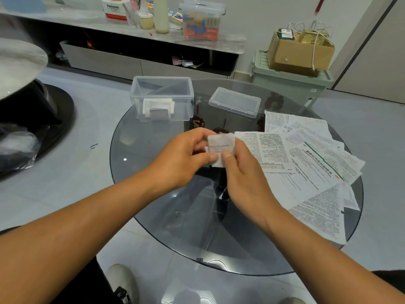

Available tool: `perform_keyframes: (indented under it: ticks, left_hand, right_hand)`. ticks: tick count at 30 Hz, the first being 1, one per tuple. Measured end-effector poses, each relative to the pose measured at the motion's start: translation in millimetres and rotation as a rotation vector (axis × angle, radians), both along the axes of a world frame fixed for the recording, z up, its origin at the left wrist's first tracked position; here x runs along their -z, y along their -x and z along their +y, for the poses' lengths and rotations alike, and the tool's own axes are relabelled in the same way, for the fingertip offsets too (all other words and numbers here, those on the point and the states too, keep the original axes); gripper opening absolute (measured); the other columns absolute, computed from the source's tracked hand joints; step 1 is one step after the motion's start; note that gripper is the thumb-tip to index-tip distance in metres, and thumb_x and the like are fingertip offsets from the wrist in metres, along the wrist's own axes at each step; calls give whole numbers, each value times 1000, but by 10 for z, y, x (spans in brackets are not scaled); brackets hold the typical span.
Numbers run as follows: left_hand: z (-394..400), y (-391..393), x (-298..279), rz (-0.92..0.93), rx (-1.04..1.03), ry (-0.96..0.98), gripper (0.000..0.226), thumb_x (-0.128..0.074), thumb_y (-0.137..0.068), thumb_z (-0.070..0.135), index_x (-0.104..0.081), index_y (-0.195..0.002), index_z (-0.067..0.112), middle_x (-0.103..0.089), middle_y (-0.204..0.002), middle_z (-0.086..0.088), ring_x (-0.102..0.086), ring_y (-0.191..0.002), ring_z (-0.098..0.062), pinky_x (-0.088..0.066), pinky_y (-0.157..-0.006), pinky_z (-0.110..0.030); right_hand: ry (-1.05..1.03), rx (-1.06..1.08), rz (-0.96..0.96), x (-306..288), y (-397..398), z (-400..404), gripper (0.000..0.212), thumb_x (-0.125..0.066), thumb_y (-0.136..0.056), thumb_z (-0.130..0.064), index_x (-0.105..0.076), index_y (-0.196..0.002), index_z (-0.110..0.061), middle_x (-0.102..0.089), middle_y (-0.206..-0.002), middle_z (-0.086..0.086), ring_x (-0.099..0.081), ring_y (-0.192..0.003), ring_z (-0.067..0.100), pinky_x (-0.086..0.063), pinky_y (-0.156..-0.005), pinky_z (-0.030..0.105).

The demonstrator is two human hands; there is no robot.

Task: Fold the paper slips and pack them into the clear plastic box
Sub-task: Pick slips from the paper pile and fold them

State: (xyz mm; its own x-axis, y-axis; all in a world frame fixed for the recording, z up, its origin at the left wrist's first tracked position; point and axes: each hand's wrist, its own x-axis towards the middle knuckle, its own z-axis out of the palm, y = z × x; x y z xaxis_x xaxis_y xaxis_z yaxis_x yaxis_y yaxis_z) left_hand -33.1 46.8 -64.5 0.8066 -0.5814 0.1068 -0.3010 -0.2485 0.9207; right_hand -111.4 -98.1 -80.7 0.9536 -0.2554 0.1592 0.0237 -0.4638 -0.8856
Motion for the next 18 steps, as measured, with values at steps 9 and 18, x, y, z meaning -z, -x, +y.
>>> perform_keyframes:
  ticks: [9,18]
  left_hand:
    - [-19,1,231,-258,4,-279,23,-49,-104,18,-40,-113,36,-59,-107,3,-56,-94,-9,-47,-76,-26]
    - [-77,-84,146,-32,62,-194,54,-51,-104,17,-28,-152,30,-49,-144,12,-49,-127,-2,-44,-96,-13]
  right_hand:
    - [353,-2,30,65,-21,-70,25,-51,-105,-13,-68,-115,-27,-62,-102,-4,-54,-94,12,-44,-81,17]
    - [174,71,97,18,-59,-131,18,-58,-103,-27,-70,-116,-22,-72,-95,-6,-64,-86,9,-53,-77,32]
